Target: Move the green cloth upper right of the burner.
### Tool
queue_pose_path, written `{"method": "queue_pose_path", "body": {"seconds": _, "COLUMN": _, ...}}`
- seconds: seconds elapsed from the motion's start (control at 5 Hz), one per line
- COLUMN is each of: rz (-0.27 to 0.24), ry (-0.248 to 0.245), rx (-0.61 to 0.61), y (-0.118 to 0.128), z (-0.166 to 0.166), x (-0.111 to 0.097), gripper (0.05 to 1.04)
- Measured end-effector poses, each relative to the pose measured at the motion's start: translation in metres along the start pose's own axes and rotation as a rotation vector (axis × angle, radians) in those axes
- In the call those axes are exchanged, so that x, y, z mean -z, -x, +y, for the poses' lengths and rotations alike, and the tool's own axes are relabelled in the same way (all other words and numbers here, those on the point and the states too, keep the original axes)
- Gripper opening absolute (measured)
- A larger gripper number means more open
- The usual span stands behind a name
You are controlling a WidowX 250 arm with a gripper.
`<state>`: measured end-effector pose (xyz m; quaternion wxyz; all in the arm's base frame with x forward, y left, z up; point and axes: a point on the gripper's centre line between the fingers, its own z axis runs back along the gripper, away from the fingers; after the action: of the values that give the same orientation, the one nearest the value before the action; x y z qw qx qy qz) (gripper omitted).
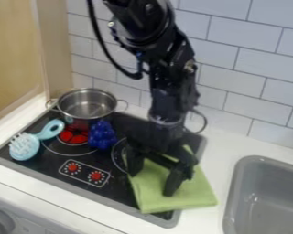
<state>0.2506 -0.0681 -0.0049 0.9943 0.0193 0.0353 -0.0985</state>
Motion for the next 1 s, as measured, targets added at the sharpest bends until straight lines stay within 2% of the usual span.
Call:
{"method": "queue_pose_path", "body": {"seconds": 0.6, "rz": -0.003, "ry": 0.0, "rx": 0.047, "y": -0.068, "z": -0.002, "x": -0.005, "gripper": 0.999}}
{"method": "queue_pose_path", "body": {"seconds": 0.8, "rz": -0.006, "ry": -0.001, "rx": 0.048, "y": -0.085, "z": -0.002, "x": -0.005, "gripper": 0.999}}
{"method": "queue_pose_path", "body": {"seconds": 1.0, "rz": -0.013, "ry": -0.002, "rx": 0.053, "y": -0.092, "z": -0.002, "x": -0.007, "gripper": 0.999}}
